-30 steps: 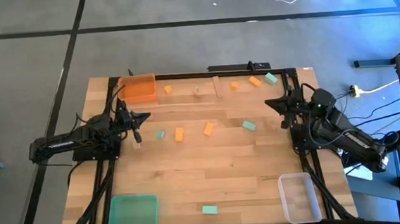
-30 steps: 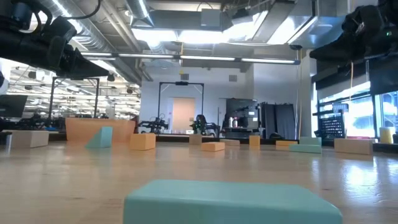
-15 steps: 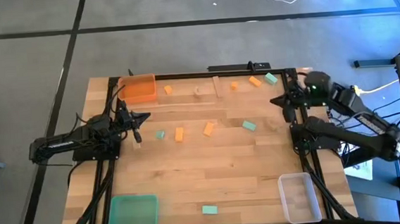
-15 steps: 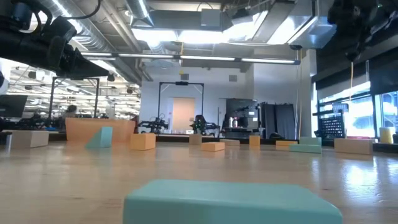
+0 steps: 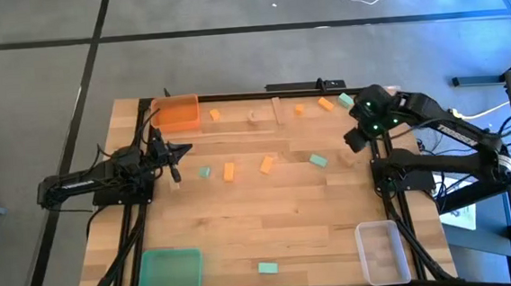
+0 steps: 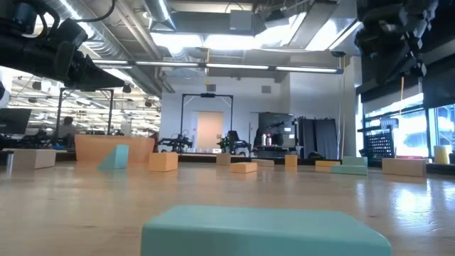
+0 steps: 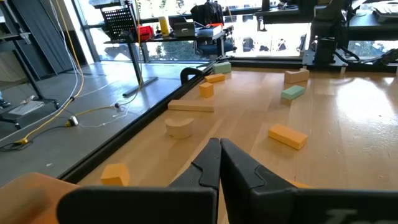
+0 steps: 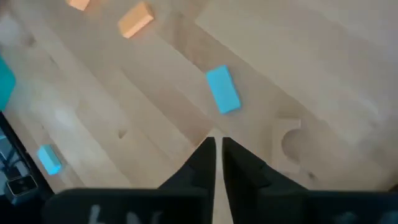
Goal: Sort & place blocks by color
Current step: Put the brown block into the transparent bin
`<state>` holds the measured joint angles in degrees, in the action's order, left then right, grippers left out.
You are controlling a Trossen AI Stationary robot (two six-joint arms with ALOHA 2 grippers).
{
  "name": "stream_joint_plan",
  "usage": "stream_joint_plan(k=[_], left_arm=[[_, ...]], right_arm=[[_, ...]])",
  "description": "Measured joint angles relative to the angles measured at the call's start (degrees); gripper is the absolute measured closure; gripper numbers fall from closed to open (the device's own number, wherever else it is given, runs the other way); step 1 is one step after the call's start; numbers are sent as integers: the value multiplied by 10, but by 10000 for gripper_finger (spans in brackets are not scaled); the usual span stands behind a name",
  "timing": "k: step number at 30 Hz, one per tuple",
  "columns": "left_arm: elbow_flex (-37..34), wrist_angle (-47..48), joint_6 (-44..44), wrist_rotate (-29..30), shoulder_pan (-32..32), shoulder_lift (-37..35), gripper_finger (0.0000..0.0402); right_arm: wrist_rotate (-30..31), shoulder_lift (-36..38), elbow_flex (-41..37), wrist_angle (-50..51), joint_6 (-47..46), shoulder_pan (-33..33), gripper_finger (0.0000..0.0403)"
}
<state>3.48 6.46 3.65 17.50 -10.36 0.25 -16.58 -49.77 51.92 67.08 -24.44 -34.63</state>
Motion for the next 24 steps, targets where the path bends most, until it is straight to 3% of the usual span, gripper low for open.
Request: stream_joint_plan(k=[13,20,24], left_arm=[[0,-1,2,-7,0,0,401],[-1,0,59,-86,0,0,401],[-1,1,59,-97,0,0,401]], right_arm=[[18,-104,0,26,-22,0,246],[60,-172,0,27,-8,1,236],[64,-215,0,27,-8,1,240]])
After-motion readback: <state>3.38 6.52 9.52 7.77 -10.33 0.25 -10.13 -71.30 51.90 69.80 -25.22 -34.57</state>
